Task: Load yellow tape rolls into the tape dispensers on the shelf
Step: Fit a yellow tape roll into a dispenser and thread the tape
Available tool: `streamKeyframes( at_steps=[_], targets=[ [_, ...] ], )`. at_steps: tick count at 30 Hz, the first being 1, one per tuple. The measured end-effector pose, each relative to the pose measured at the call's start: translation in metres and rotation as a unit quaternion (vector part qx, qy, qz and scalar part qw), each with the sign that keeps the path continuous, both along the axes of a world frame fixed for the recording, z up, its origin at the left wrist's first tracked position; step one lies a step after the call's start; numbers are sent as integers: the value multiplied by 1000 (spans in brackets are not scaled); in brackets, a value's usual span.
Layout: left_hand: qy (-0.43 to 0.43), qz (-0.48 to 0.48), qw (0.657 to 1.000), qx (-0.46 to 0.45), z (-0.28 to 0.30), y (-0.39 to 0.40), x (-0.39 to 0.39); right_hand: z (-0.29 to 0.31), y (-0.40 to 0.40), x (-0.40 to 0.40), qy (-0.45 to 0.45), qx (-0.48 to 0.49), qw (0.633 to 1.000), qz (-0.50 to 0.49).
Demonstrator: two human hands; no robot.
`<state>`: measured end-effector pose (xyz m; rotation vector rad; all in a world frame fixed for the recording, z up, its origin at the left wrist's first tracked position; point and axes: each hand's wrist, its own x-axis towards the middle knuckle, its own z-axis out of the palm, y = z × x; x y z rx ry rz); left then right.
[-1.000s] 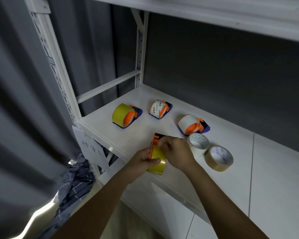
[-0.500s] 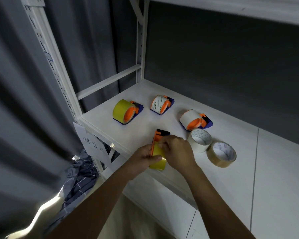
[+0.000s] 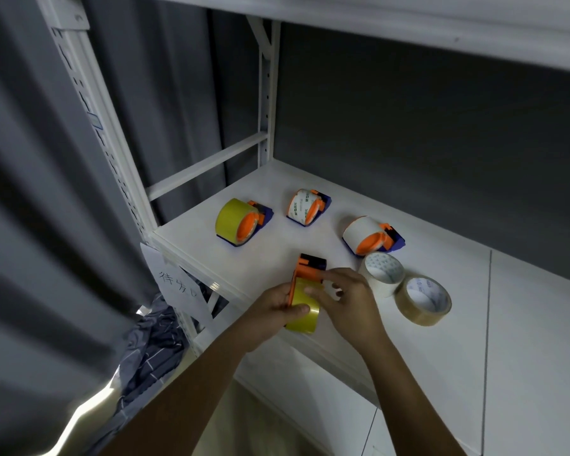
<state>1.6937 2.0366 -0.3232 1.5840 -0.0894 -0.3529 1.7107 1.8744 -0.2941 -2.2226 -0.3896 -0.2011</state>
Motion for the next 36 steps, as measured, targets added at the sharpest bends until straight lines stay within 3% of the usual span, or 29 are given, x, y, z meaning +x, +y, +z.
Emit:
streamKeyframes(
  at_steps=[2, 9, 17, 22, 27, 36],
  targets=[
    [-5, -2, 1000, -6, 0, 0, 0, -6, 2, -4, 3, -40, 999, 16],
    [-6, -3, 1000, -9, -2, 0, -1, -2, 9, -6, 35, 51, 998, -9],
    [-14, -7, 1000, -11, -2, 0, -2, -3, 7, -4, 18, -4, 1000, 25],
    [-8, -3, 1000, -18, -3, 1, 0, -3, 12, -4, -64, -88, 994, 29],
    [-13, -7, 1000, -13, 0, 1, -1, 6, 10, 9, -53, -161, 985, 31],
    [30, -27, 999, 5, 9, 11, 2, 9, 7, 26, 33, -57, 998, -18]
  ],
)
